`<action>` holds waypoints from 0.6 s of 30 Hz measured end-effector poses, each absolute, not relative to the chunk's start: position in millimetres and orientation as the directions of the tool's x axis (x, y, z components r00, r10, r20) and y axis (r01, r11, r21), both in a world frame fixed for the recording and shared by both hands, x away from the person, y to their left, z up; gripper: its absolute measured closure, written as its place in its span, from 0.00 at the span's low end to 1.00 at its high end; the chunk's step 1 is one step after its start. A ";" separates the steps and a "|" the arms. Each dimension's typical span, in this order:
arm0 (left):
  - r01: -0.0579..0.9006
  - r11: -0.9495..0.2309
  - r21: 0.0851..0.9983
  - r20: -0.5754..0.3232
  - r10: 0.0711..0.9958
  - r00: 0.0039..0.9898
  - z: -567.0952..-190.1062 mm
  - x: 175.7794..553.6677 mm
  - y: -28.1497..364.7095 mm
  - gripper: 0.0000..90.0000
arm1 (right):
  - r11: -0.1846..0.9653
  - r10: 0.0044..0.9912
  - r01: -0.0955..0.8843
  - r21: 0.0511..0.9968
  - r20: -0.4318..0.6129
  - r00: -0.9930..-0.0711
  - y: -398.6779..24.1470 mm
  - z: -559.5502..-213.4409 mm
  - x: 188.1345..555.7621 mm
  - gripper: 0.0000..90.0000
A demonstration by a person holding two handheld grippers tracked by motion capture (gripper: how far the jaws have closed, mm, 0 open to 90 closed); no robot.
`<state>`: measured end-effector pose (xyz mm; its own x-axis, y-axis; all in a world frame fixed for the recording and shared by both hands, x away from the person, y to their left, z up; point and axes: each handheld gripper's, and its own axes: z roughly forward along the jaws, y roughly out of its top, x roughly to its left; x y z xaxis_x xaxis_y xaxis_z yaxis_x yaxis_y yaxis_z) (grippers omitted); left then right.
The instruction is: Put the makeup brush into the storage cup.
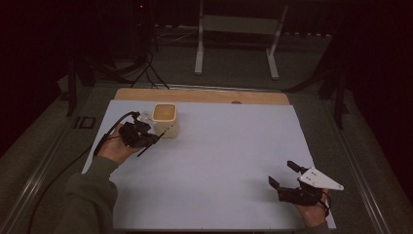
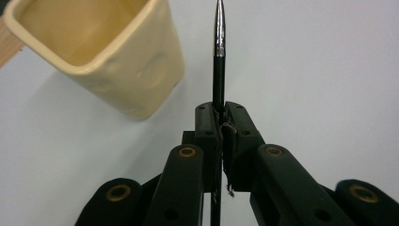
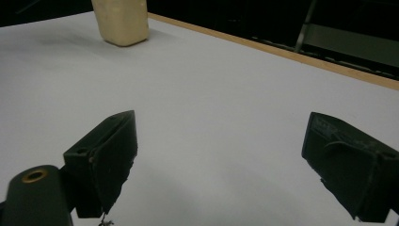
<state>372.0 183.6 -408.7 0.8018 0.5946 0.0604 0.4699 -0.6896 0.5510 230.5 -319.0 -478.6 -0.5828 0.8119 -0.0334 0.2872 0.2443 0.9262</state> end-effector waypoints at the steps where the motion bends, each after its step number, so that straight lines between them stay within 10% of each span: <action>1: 0.472 -0.684 0.556 0.058 0.599 0.799 -408.1 371.9 184.2 0.96 | 0.244 0.812 0.288 0.926 -0.033 -0.582 -319.0 -478.5 230.5 0.12; 18: 0.476 -0.622 0.621 0.062 0.645 0.762 -401.4 372.4 190.2 0.96 | 0.242 0.814 0.287 0.927 -0.033 -0.580 -319.2 -478.3 230.3 0.12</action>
<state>372.4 190.2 -401.4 0.7618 0.6448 0.0623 0.4761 -0.6224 0.6212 230.3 -319.2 -478.3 -0.5802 0.8138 -0.0326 0.2869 0.2417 0.9269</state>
